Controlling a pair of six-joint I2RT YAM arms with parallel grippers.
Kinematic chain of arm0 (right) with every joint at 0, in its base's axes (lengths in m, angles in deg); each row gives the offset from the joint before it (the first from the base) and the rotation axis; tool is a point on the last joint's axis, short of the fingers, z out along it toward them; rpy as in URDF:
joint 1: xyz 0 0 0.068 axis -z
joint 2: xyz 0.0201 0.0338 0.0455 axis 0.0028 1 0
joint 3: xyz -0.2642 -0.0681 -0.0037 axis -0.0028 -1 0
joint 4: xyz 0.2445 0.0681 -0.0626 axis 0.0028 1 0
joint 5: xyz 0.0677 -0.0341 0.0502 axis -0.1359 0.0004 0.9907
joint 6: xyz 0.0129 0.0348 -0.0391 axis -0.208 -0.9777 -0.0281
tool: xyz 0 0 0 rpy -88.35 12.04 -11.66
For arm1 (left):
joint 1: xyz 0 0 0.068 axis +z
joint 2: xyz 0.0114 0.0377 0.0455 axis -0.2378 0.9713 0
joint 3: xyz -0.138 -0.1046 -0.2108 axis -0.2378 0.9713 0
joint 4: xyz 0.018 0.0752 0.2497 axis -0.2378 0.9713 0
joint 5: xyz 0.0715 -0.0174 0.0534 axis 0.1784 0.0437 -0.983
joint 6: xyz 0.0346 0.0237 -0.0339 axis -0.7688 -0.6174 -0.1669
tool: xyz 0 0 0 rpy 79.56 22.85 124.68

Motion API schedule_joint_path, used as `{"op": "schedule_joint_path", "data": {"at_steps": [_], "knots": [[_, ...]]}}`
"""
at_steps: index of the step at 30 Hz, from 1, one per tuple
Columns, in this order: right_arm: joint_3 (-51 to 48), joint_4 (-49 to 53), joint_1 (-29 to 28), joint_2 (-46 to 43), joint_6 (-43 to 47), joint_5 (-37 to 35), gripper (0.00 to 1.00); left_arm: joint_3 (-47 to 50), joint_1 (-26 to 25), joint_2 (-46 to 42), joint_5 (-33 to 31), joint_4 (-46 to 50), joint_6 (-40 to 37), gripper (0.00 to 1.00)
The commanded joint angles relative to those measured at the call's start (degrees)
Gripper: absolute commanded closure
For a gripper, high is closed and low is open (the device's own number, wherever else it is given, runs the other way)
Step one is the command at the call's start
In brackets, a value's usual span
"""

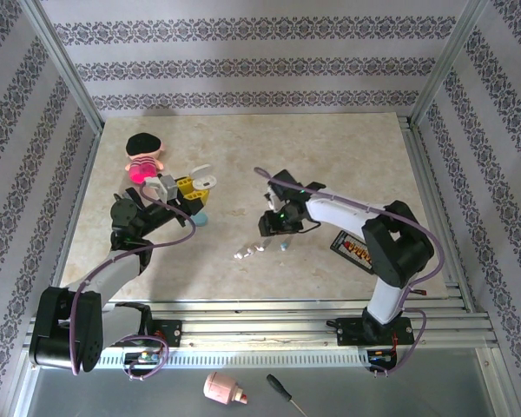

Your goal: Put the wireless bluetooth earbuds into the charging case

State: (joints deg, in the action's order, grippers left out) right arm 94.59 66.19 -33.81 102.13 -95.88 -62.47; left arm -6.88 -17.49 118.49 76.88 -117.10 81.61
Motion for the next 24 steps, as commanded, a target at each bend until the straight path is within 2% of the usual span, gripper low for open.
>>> {"op": "schedule_joint_path", "data": {"at_steps": [1,5,9,13,24], "knots": [[-1.98,0.13,5.2,-2.6,-2.41,-3.33,0.51,0.8,0.54,-1.27,0.76,-0.17,-0.24,0.77],[-2.27,1.41,10.22,-3.21,-1.44,-6.83,0.53,0.97,0.48,-2.25,0.84,1.4,-0.66,0.77],[-2.81,0.03,14.48,-1.9,-4.28,0.81,0.55,0.8,0.49,-2.78,1.24,2.86,-1.27,0.77],[-4.12,-1.85,13.59,-1.39,-6.21,2.87,0.56,0.8,0.55,-3.27,1.12,3.68,-1.82,0.77],[-3.59,-4.31,12.19,1.98,-7.03,0.78,0.56,0.1,0.49,-3.41,2.09,5.08,-2.09,0.77]]}}
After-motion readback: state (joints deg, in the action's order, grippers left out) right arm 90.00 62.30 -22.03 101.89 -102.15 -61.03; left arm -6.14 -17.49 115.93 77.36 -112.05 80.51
